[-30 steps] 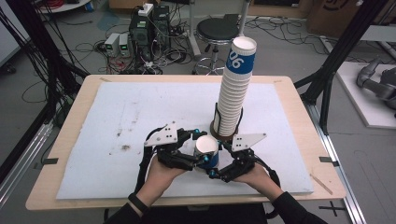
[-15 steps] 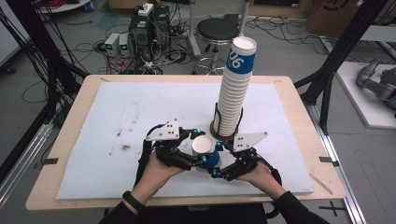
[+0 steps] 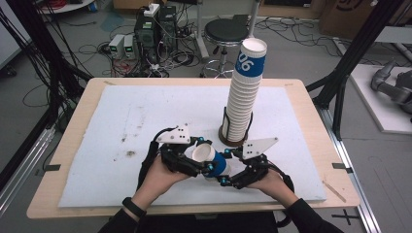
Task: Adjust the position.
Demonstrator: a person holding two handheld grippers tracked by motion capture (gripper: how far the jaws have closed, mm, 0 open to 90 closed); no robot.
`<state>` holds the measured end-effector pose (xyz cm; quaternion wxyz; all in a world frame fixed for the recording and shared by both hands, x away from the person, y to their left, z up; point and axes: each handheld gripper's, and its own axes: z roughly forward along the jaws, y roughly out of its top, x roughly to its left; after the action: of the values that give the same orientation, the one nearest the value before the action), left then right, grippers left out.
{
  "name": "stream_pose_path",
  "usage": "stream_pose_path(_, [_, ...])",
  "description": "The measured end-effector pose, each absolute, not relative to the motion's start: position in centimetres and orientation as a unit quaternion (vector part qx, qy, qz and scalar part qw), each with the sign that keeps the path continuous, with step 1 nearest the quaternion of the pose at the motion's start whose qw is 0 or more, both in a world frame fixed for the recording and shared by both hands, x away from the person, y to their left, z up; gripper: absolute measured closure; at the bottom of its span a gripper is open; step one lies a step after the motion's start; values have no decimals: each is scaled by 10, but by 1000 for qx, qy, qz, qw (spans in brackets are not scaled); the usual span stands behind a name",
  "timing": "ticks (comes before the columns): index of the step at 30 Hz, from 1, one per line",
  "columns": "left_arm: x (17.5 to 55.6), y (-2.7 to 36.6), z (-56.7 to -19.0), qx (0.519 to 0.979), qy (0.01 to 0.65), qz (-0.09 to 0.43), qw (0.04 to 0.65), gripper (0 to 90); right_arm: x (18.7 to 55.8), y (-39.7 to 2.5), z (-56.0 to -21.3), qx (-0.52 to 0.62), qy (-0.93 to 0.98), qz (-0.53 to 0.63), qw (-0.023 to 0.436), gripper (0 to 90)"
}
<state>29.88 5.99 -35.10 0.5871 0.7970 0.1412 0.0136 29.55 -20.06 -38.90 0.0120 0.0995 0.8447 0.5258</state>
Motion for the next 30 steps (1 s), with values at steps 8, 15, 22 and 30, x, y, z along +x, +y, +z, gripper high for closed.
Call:
stream_pose_path(8, [298, 58, -349, 789, 140, 14, 598, 292, 295, -203, -389, 106, 837, 537, -1, 270])
stream_pose_path(15, [297, 55, -348, 783, 134, 18, 607, 297, 296, -201, -390, 108, 834, 542, -12, 216])
stream_pose_path(22, [294, 50, -348, 777, 133, 30, 615, 300, 295, -196, -392, 109, 833, 543, -15, 194])
stream_pose_path(30, [292, 47, -348, 775, 129, 37, 617, 302, 293, -194, -392, 108, 833, 542, -5, 213])
